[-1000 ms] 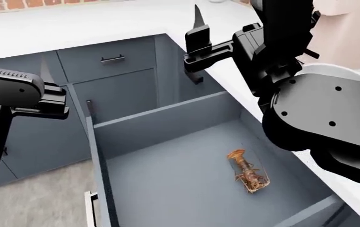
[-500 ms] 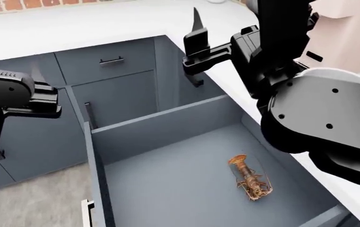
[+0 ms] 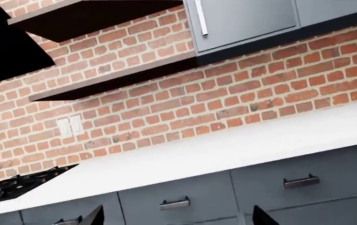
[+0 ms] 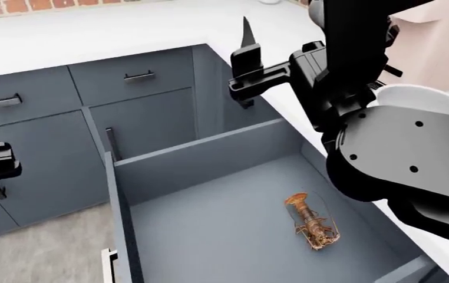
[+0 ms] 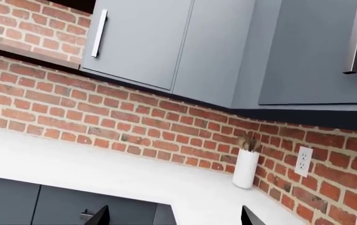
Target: Place the bar in the bowl and close the drawer.
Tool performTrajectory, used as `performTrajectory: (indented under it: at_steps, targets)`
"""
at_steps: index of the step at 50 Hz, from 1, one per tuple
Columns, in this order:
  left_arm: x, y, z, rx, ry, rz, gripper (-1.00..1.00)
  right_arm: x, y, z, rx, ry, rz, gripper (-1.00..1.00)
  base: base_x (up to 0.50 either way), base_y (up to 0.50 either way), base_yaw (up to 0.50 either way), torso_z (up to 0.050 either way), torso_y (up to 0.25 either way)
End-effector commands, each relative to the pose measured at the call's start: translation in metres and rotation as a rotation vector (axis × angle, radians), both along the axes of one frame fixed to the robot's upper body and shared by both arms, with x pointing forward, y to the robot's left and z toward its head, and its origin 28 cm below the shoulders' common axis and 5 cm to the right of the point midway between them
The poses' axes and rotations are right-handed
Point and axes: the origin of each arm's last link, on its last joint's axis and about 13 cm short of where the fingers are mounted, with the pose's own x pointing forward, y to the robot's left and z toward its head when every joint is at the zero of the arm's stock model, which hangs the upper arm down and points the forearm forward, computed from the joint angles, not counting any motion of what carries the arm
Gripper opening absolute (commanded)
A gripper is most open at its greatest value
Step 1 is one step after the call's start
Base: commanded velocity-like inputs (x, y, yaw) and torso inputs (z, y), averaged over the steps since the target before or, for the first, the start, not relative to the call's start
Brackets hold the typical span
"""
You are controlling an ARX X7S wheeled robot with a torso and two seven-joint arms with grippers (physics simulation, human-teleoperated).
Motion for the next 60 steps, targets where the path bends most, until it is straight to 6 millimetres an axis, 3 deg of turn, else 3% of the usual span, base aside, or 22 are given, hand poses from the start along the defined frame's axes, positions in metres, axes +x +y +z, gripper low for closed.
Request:
performTrajectory:
  at_steps: [1, 20, 37, 60]
  targets:
    - [-0.007, 0.014, -0.032, -0.037, 0.054, 0.075, 1.00, 0.002, 0.002, -0.003, 0.003, 0.005, -0.001, 1.00, 0.00, 0.00, 0.00, 0.000, 0.000]
    - [0.006, 0.003, -0.095, -0.068, 0.198, 0.001, 1.00, 0.004, 0.006, -0.006, 0.009, 0.002, 0.005, 1.00, 0.00, 0.00, 0.00, 0.000, 0.000]
    - [0.019, -0.001, -0.128, -0.156, 0.247, -0.009, 1.00, -0.001, 0.003, 0.002, 0.045, -0.021, -0.035, 1.00, 0.00, 0.00, 0.00, 0.000, 0.000]
    - [0.022, -0.003, -0.195, -0.239, 0.400, -0.074, 1.00, -0.002, 0.003, -0.005, 0.054, -0.011, -0.038, 1.00, 0.00, 0.00, 0.00, 0.000, 0.000]
